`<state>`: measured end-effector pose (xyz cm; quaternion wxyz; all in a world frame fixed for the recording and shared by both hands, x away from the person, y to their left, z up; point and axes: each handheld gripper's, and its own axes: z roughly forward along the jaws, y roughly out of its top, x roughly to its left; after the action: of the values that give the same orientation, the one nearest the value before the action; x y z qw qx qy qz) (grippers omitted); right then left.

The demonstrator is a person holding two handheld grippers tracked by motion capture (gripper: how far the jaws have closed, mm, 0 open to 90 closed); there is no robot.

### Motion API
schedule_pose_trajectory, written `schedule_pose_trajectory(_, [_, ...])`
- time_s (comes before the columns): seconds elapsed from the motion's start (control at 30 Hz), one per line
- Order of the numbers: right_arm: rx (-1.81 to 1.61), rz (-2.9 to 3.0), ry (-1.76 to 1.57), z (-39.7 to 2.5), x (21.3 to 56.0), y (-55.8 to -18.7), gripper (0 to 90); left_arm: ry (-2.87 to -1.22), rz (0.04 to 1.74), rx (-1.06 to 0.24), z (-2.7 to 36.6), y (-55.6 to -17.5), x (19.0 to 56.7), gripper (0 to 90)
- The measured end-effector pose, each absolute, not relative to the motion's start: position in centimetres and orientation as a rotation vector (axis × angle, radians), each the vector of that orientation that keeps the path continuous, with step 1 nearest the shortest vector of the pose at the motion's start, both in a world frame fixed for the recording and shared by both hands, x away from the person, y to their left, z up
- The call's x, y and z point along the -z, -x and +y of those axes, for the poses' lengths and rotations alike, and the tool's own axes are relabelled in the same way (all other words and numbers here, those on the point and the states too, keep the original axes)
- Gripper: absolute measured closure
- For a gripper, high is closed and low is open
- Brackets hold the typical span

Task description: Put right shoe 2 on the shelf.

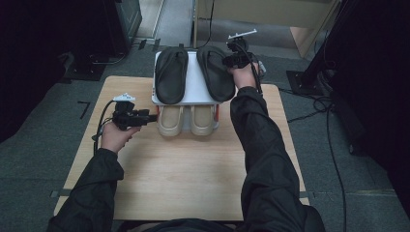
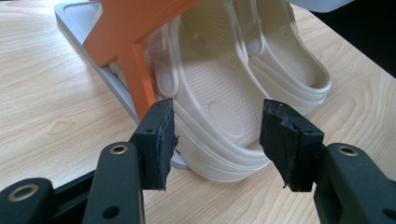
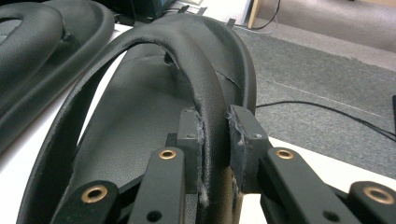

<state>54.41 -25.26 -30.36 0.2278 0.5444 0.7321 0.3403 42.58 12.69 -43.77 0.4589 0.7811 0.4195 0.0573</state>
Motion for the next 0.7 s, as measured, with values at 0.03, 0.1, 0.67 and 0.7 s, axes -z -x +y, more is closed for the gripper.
schedule_pose_trajectory(0.03, [-0.94,2.014,-1.501,-25.0,30.5,-54.5,76.1,-1.923,1.032,-0.141,12.7,-42.6,43.8,45.5])
schedule_pose_trajectory(0.1, [-0.943,2.016,-1.506,-24.6,30.7,-54.9,76.1,-1.923,1.03,-0.141,12.7,-42.6,43.8,45.4])
schedule_pose_trajectory(0.67, [-1.012,2.035,-1.503,-23.0,31.3,-55.7,69.8,-1.921,1.028,-0.133,12.8,-42.6,43.8,45.5])
schedule_pose_trajectory(0.7, [-1.028,2.039,-1.499,-23.1,31.3,-55.7,68.2,-1.92,1.031,-0.134,12.8,-42.6,43.8,45.5])
